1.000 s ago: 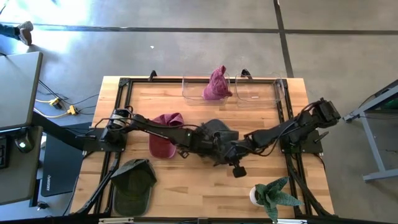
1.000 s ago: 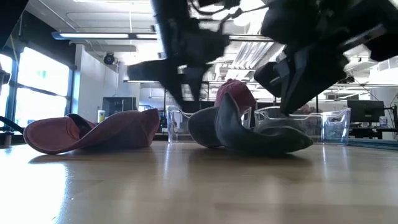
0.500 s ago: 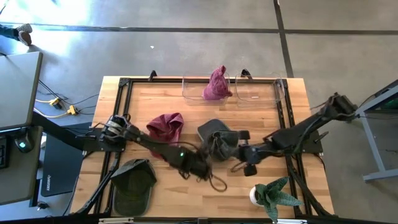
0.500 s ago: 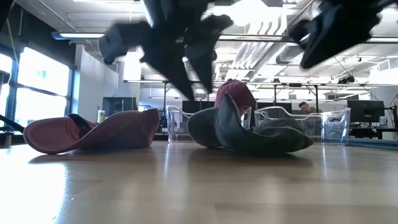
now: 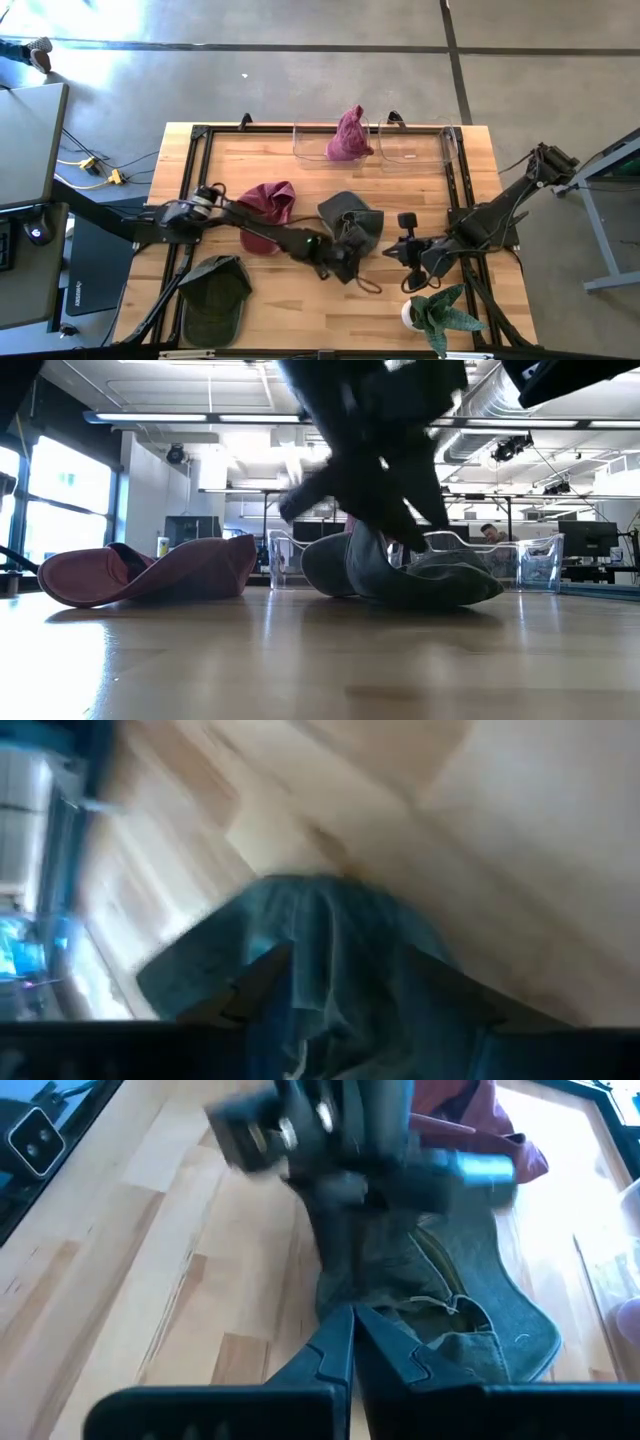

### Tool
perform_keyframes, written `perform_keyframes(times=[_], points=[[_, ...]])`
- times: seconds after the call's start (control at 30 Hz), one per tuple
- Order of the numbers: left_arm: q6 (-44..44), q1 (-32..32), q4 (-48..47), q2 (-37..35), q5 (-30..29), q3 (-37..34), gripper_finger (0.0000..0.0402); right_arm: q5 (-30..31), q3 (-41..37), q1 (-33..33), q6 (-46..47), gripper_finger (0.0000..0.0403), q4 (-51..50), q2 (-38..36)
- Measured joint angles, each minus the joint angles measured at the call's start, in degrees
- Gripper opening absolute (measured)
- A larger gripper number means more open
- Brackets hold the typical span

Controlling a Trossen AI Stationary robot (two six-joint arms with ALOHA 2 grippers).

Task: Pick & Place hat
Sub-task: Put the top black cap into the right transparent bin

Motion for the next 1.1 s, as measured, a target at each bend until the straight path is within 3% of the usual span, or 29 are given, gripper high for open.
perform_keyframes(times=[0.17,0.3,0.5,0.77,0.97,1.1], points=[[-0.15,1.98,-4.1,2.05,1.51,-0.28,0.0232,-0.2,0.0,0.02,0.0,0.0002,-0.61,0.0],[-1.32,1.05,-5.96,2.21,-0.88,-0.31,0.0249,0.08,0.0,0.02,0.03,0.0006,-0.73,0.0],[-4.77,-1.96,-6.72,1.41,-8.22,-0.15,0.0245,0.02,0.0,0.02,0.11,0.0002,-0.62,0.0],[-11.91,-3.22,-9.78,2.37,-6.7,0.75,0.0244,0.0,0.0,0.02,0.61,0.0005,-0.56,0.0],[-11.78,-1.45,-7.92,6.11,-19.17,0.78,0.0237,-0.37,0.0,0.02,0.61,0.0004,-0.56,0.04],[-10.87,-0.38,-7.46,7.41,-22.37,0.76,0.0197,-0.6,0.0,0.02,0.96,0.0008,-0.69,0.04]])
